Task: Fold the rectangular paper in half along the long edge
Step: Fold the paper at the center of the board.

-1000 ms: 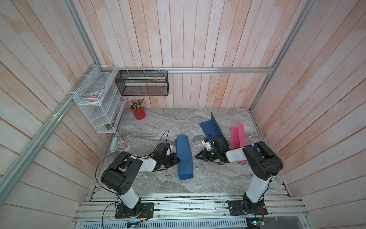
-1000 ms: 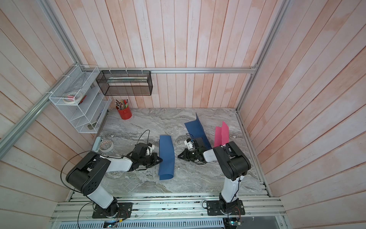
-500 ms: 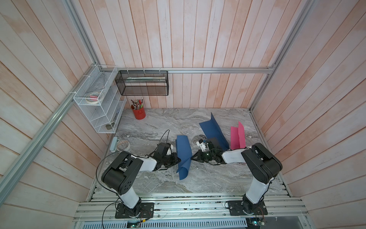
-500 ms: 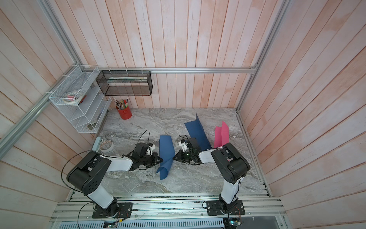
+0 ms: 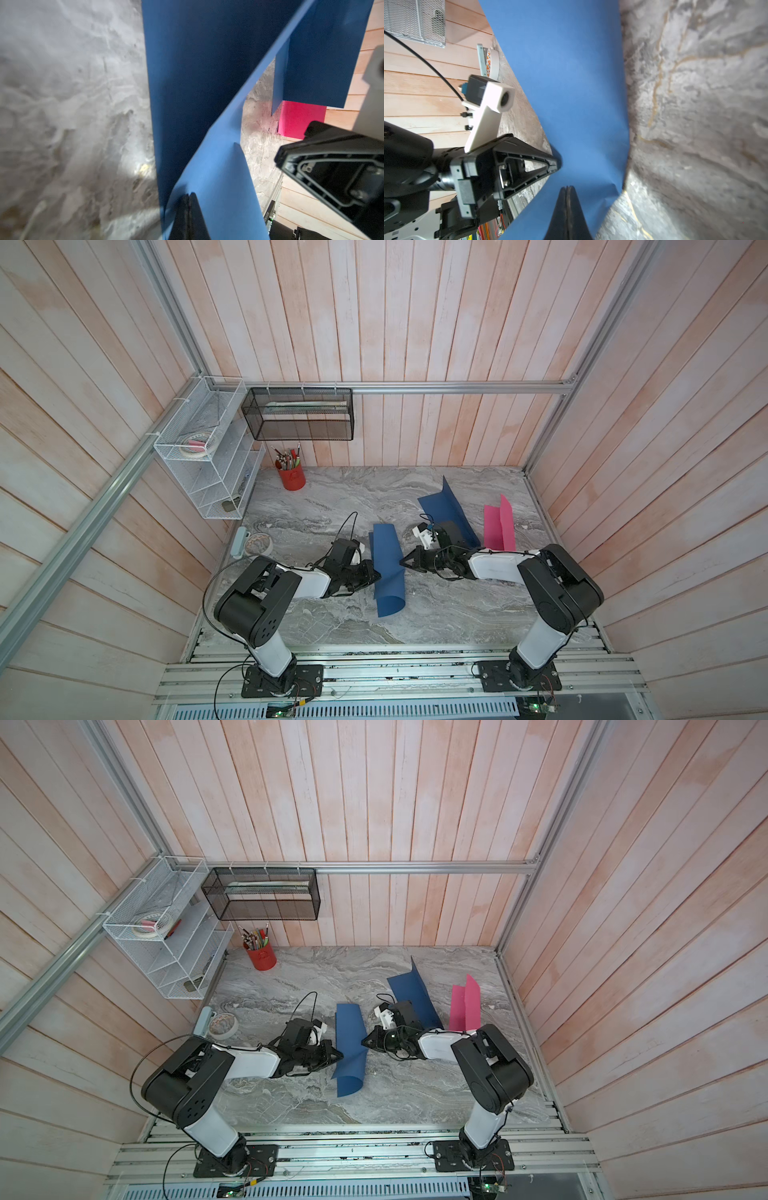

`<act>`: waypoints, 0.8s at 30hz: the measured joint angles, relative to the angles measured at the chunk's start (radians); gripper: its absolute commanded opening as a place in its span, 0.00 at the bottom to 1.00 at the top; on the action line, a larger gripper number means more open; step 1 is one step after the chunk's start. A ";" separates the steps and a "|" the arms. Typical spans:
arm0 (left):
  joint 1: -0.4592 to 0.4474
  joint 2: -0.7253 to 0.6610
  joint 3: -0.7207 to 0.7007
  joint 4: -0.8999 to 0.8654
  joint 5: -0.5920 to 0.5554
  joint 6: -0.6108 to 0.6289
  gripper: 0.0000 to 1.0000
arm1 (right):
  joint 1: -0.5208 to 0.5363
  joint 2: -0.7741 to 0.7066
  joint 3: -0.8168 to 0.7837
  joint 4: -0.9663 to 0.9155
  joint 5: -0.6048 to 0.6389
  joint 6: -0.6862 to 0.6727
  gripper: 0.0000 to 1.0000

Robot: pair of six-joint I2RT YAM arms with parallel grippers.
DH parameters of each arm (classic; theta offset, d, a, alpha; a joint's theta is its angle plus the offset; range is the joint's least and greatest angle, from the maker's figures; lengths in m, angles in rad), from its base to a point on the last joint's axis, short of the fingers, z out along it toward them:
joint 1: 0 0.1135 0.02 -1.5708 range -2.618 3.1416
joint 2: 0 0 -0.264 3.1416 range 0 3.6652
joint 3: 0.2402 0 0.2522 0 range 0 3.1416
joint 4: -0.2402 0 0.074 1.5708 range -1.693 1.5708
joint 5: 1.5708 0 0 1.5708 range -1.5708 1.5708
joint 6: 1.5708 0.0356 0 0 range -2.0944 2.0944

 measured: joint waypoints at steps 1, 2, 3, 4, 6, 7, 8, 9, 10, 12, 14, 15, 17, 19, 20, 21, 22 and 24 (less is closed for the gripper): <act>0.000 0.001 0.001 0.000 0.000 0.000 0.00 | 0.001 0.001 0.003 0.001 0.000 0.000 0.00; -0.001 0.002 0.002 0.000 0.000 0.000 0.00 | 0.003 0.003 0.003 0.004 0.000 0.000 0.00; -0.002 0.003 0.003 0.000 0.001 0.000 0.00 | 0.005 0.007 0.003 0.004 0.000 0.000 0.00; -0.002 0.004 0.003 0.000 0.001 0.000 0.00 | 0.006 0.011 0.002 0.004 0.000 0.000 0.00; -0.003 0.005 0.005 0.000 0.002 0.000 0.00 | 0.006 0.026 -0.006 0.015 0.000 0.002 0.00; -0.003 0.006 0.005 0.000 0.003 0.000 0.00 | 0.006 0.032 -0.013 0.019 0.000 0.003 0.00; -0.003 0.007 0.006 0.000 0.003 0.000 0.00 | 0.006 0.042 -0.020 0.023 0.000 0.004 0.00; -0.004 0.009 0.009 -0.001 0.005 0.000 0.00 | 0.006 0.051 -0.029 0.029 0.000 0.004 0.00; -0.005 0.012 0.012 0.000 0.006 0.000 0.00 | 0.006 0.058 -0.038 0.031 0.000 0.005 0.00; -0.007 0.015 0.015 -0.001 0.007 0.001 0.00 | 0.005 0.063 -0.066 0.034 0.000 0.005 0.00; -0.008 0.015 0.015 -0.001 0.006 0.001 0.00 | 0.000 0.061 -0.101 0.049 -0.005 0.007 0.00; -0.008 0.015 0.016 -0.002 0.006 0.002 0.00 | -0.005 0.053 -0.114 0.061 -0.007 0.010 0.00; -0.008 0.015 0.016 -0.001 0.006 0.003 0.00 | -0.027 0.025 -0.157 0.076 -0.011 0.011 0.00; -0.008 0.016 0.016 -0.001 0.006 0.004 0.00 | -0.060 -0.011 -0.204 0.079 -0.019 0.008 0.00; -0.008 0.016 0.015 -0.001 0.006 0.004 0.00 | -0.078 -0.030 -0.225 0.078 -0.023 0.002 0.00; -0.008 0.016 0.016 -0.001 0.006 0.004 0.00 | -0.094 -0.046 -0.240 0.074 -0.025 -0.004 0.00; -0.008 0.016 0.015 -0.001 0.006 0.004 0.00 | -0.108 -0.062 -0.250 0.061 -0.024 -0.010 0.00; -0.008 0.016 0.015 -0.001 0.006 0.004 0.00 | -0.118 -0.083 -0.252 0.029 -0.017 -0.019 0.00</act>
